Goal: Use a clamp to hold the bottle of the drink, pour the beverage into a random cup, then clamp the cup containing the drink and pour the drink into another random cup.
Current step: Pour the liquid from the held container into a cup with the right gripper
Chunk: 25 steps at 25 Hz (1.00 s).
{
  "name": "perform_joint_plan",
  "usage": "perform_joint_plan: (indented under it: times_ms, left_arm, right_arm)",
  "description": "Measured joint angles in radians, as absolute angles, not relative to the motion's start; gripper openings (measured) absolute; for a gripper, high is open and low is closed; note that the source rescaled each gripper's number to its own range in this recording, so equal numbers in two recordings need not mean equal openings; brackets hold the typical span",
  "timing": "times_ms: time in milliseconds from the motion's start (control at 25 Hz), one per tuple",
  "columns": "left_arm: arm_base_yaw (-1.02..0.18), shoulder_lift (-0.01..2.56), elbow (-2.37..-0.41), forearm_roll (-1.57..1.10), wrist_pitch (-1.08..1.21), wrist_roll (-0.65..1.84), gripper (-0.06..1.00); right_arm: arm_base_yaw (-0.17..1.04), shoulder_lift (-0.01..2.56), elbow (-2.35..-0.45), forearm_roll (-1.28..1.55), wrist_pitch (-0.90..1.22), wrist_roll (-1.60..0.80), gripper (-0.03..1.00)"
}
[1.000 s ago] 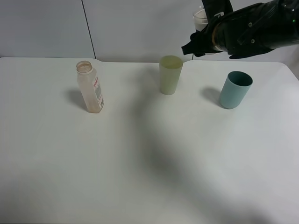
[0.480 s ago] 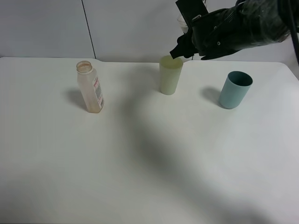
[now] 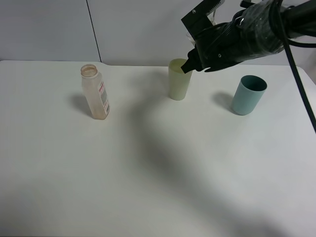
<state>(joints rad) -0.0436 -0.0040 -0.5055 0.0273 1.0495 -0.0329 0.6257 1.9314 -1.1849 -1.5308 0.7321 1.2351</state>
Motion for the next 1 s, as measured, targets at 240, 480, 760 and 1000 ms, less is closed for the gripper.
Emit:
perform_joint_plan:
  times_ms: [240,480,760,1000]
  left_arm:
    - [-0.044,-0.004,-0.506,0.027,1.050,-0.033,1.00]
    - [-0.044,-0.004,-0.506,0.027,1.050,-0.033,1.00]
    - [-0.044,-0.004,-0.506,0.027,1.050,-0.033,1.00]
    - [-0.044,-0.004,-0.506,0.027,1.050,-0.033,1.00]
  right_arm:
    - [0.651,1.933,-1.235,-1.513,0.773,1.201,0.00]
    - [0.664,1.934,-1.271,-1.511,0.786,1.149,0.00]
    - [0.664,1.970,-1.271,-1.505,0.821,1.021,0.00]
    - [0.671,1.994,-1.275,-1.503,0.844,0.921,0.00]
